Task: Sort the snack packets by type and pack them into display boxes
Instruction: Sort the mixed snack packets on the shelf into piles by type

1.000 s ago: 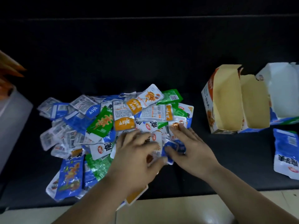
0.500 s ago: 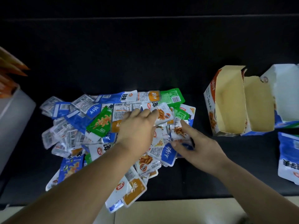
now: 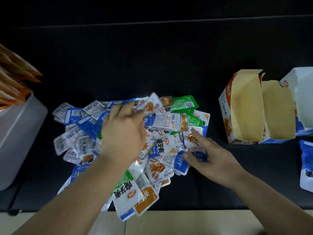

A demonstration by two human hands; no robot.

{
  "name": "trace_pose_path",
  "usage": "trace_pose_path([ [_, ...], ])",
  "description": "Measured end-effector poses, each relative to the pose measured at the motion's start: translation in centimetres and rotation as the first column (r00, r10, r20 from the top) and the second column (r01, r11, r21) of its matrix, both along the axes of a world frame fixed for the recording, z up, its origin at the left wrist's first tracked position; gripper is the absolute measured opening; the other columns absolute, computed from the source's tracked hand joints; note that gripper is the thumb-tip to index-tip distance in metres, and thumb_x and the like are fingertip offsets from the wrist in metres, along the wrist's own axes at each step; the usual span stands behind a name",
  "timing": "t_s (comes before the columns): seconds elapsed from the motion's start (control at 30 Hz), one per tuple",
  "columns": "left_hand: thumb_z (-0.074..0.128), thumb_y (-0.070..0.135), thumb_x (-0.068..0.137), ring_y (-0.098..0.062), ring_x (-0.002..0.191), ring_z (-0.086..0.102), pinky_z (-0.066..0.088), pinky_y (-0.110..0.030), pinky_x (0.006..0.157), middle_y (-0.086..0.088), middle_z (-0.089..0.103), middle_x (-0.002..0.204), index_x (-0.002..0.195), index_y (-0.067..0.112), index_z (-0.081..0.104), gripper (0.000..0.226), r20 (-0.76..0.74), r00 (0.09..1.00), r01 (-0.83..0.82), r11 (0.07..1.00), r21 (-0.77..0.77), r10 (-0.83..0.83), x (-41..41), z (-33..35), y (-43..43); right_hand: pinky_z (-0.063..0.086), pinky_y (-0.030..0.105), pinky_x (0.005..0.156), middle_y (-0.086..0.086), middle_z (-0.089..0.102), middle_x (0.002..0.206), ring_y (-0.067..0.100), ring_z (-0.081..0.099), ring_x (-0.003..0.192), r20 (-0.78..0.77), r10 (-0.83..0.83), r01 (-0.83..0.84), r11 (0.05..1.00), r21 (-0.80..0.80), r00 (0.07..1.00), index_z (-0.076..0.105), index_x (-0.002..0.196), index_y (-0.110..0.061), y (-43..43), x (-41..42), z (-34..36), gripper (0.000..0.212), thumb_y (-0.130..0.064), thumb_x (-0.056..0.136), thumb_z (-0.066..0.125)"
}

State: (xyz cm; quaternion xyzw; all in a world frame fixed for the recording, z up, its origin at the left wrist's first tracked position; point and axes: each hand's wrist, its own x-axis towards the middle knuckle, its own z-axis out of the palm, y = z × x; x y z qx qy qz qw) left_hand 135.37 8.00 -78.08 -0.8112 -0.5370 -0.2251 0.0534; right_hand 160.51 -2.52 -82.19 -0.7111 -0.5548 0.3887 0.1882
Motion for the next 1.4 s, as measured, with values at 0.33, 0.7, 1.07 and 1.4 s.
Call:
trace_pose_path([
  [0.33,0.050,0.050,0.103,-0.021,0.150,0.033,0.049,-0.043,0.105,0.003,0.033,0.166,0.132,0.032,0.067,0.038,-0.315,0.936,0.013,0.906,-0.423,-0.160,3.9,-2.6,-0.6,0.050,0.025,0.098,-0.019,0.041,0.153,0.008,0.054,0.131,0.432,0.135,-0.185,0.980,0.076,0.892,0.047,0.151,-0.038,0.9,-1.2,0.4,0.071,-0.074,0.089,0.052],
  [0.7,0.057,0.012,0.102,-0.018,0.094,0.065,0.055,-0.038,0.080,0.000,0.072,0.106,0.100,0.012,0.071,0.014,0.320,0.933,0.223,0.963,-0.154,-0.165,3.2,-1.4,-2.7,0.042,-0.002,0.081,-0.027,0.053,0.139,-0.022,0.053,0.112,-0.207,-0.160,0.160,0.987,-0.019,0.965,0.050,0.146,-0.043,-0.2,-0.3,0.6,0.058,-0.048,0.093,0.070],
  [1.07,0.063,0.020,0.102,-0.017,0.085,0.078,0.061,-0.030,0.073,-0.003,0.081,0.091,0.099,0.021,0.078,0.015,0.741,0.323,0.428,0.608,-0.669,0.588,5.5,2.3,-5.4,0.060,0.020,0.066,-0.001,0.081,0.099,0.014,0.078,0.091,-0.703,-0.312,0.358,0.930,-0.087,0.639,0.067,0.121,-0.029,0.8,-2.2,5.8,0.033,-0.021,0.090,0.074],
  [1.4,0.067,0.034,0.098,-0.026,0.086,0.075,0.061,-0.044,0.086,-0.008,0.078,0.088,0.094,0.024,0.077,0.015,0.711,0.427,0.406,0.584,-0.703,0.559,3.7,0.6,-5.6,0.061,0.047,0.085,0.009,0.080,0.099,0.026,0.079,0.091,-0.591,-0.355,0.350,0.928,-0.127,0.724,0.069,0.119,-0.024,0.3,-1.6,5.0,0.047,0.005,0.083,0.079],
])
